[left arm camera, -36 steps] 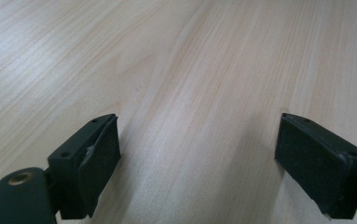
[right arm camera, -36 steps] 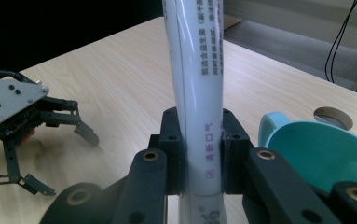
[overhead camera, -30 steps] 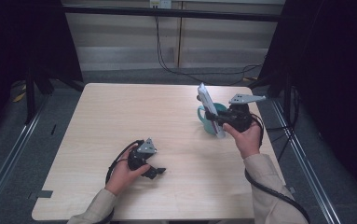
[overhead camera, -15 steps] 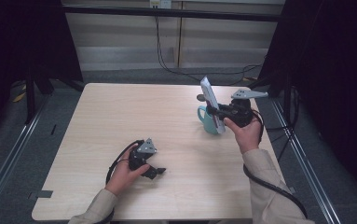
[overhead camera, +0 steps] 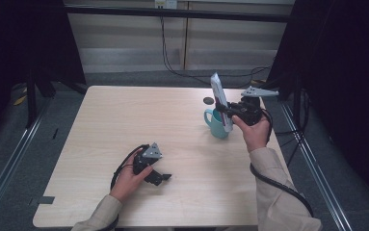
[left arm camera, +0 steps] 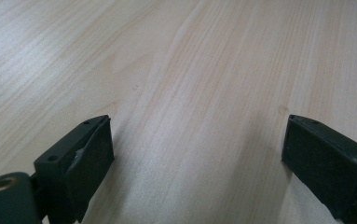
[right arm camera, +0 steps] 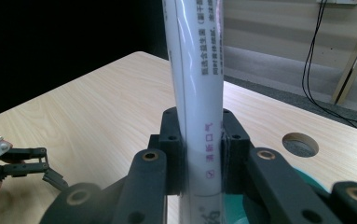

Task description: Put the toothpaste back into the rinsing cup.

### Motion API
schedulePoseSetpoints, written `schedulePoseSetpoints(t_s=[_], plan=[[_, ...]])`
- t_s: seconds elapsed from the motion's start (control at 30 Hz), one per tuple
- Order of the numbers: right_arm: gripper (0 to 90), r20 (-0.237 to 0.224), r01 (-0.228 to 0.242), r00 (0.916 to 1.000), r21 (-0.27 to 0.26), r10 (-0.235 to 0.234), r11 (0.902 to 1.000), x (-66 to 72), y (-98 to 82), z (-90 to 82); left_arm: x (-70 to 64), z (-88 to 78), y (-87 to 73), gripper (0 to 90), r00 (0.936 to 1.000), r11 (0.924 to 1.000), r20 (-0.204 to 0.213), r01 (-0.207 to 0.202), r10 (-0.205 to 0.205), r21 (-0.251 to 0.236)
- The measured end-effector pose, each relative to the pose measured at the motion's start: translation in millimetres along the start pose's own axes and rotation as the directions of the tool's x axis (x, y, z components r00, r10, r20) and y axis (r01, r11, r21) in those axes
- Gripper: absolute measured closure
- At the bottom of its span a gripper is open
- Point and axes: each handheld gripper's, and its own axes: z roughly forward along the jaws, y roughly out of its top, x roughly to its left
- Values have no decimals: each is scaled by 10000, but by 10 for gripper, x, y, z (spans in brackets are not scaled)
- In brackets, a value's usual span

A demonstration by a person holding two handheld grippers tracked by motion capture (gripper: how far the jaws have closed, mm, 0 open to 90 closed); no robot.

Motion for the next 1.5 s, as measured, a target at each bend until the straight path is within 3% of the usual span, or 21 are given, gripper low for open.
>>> schedulePoseSetpoints(t_s=[0.53,1.5], plan=[[749,266,-133,9995,-515,147,9986,-117,63,80,1,5,6,55,9999,9999,-96,-37,38,100],[749,694,-8,9976,-543,46,9985,-291,80,240,-2,7,8,39,10000,9998,-34,-92,93,165]])
